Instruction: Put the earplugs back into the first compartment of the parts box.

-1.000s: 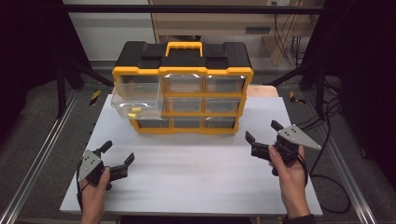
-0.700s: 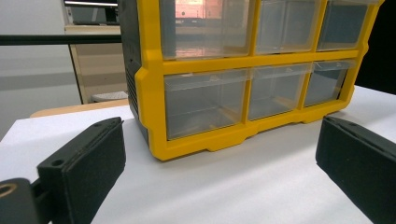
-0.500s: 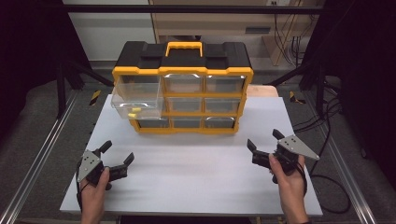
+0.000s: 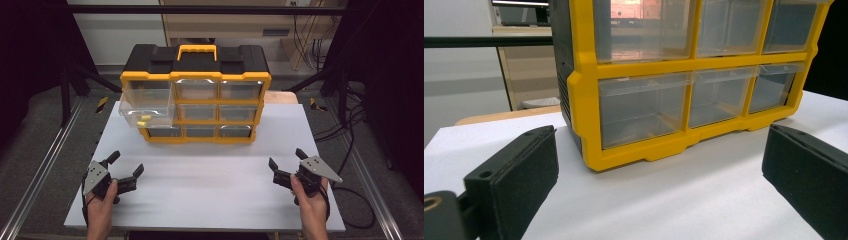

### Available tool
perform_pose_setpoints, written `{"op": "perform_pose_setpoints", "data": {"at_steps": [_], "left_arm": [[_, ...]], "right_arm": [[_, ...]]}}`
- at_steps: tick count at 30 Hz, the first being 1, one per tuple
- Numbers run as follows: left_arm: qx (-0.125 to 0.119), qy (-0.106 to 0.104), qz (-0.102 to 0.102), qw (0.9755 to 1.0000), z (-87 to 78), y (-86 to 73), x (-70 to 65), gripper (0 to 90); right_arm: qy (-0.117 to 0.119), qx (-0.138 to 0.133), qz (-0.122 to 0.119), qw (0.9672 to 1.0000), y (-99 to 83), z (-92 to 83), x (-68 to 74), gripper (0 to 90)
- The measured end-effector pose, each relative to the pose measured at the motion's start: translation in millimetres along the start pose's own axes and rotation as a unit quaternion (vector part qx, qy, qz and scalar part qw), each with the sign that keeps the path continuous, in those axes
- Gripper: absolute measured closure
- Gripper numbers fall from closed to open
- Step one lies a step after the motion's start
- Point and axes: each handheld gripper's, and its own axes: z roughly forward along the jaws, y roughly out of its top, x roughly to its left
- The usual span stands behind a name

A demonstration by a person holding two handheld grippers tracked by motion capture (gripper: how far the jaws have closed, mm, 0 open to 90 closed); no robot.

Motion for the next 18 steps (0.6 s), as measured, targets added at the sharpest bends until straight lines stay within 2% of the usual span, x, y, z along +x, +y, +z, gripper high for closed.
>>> {"op": "perform_pose_setpoints", "data": {"at_steps": [14,18], "left_arm": [[-0.009,-0.008,-0.013,0.9998,-1.9,2.5,-2.9,1.4],[-0.008,-0.008,-0.021,0.9997,-3.8,4.6,-6.3,1.4]], "right_arm": [[0.002,-0.002,0.007,1.0000,-21.5,0.4,0.5,3.8],[0.012,0.000,-0.007,0.9999,-27.5,1.6,2.7,3.3]]}}
